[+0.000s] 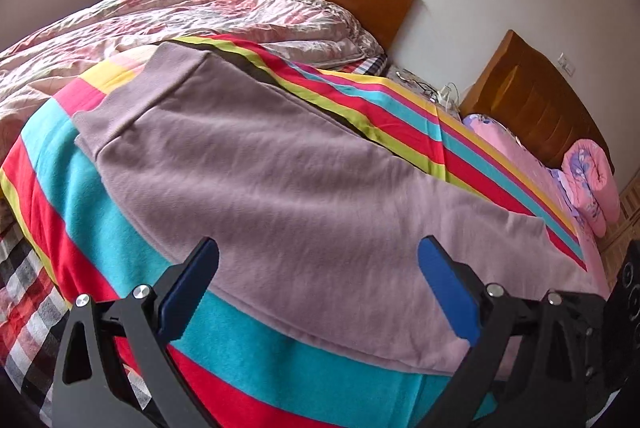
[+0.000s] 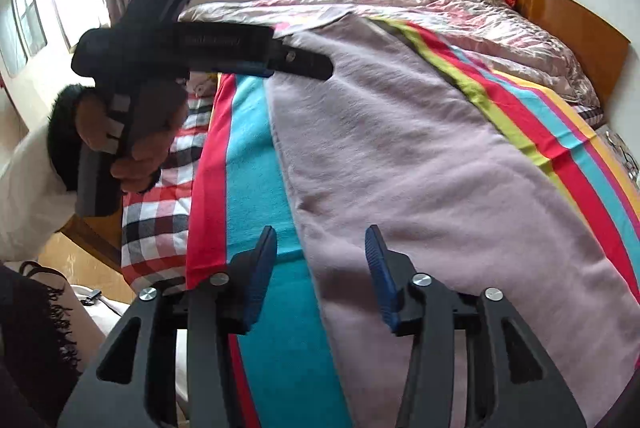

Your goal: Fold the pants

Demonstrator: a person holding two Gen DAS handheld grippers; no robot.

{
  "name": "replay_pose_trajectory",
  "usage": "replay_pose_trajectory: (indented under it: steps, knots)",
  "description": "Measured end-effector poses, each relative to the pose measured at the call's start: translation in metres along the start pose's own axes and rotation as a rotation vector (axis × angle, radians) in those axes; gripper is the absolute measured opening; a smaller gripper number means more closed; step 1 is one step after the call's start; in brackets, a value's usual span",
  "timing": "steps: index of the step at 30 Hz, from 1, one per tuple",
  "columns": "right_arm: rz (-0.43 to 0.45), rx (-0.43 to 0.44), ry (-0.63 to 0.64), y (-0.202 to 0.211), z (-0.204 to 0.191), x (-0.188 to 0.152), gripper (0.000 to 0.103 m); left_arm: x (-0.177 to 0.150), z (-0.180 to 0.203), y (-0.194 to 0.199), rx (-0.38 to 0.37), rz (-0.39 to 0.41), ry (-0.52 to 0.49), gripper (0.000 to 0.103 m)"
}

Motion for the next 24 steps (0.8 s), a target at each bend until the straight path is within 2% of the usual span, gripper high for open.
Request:
replay_pose_trajectory:
  steps: [3,6,9,11,12,14,16,17,19,21,24]
  knots:
    - [0.000,-0.183,-0.122,0.030,0.075,-0.020,0.047,0.014,0.038,-0.014,-0.060,-0.029,-0.056,0.100]
    - [-0.048,-0.392,-0.259,0.061,0.142,-0.051,0.047,0.024,0.106,-0.037,-0.148,-0.079,-0.168,0.100]
    - [-0.039,-0.463,-0.356,0.100,0.168,-0.086,0.050,0.016,0.177,-0.067,-0.234,-0.129,-0.284,0.100]
    - [-0.070,-0.552,-0.384,0.123,0.181,-0.119,0.069,0.000,0.212,-0.093,-0.250,-0.158,-0.351,0.100]
    - [-0.106,-0.592,-0.396,0.130,0.188,-0.138,0.073,-0.010,0.223,-0.107,-0.246,-0.181,-0.373,0.100]
    - [-0.205,-0.604,-0.455,0.135,0.197,-0.185,0.076,-0.032,0.232,-0.137,-0.190,-0.239,-0.414,0.101]
    - [-0.092,-0.502,-0.562,0.158,0.196,-0.207,0.080,-0.040,0.244,-0.142,-0.113,-0.216,-0.503,0.102]
    - [-0.081,-0.502,-0.578,0.170,0.194,-0.216,0.080,-0.043,0.246,-0.143,-0.096,-0.219,-0.526,0.102]
    - [-0.073,-0.577,-0.564,0.195,0.189,-0.228,0.081,-0.043,0.244,-0.146,-0.072,-0.233,-0.516,0.102]
    - [-0.032,-0.595,-0.602,0.218,0.186,-0.243,0.082,-0.037,0.241,-0.137,-0.056,-0.222,-0.480,0.101]
    - [-0.055,-0.636,-0.647,0.237,0.189,-0.280,0.086,-0.032,0.249,-0.117,-0.108,-0.202,-0.433,0.101]
Point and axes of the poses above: each gripper's, at about its wrist camera, not at the fingertips, and y roughly against the way its jaws point, z to its right, x to its top, the point moved 6 cm from there along -y, roughly the way its jaws point, and after that the axes turned 1 degree about -y, right-handed, at the moved point
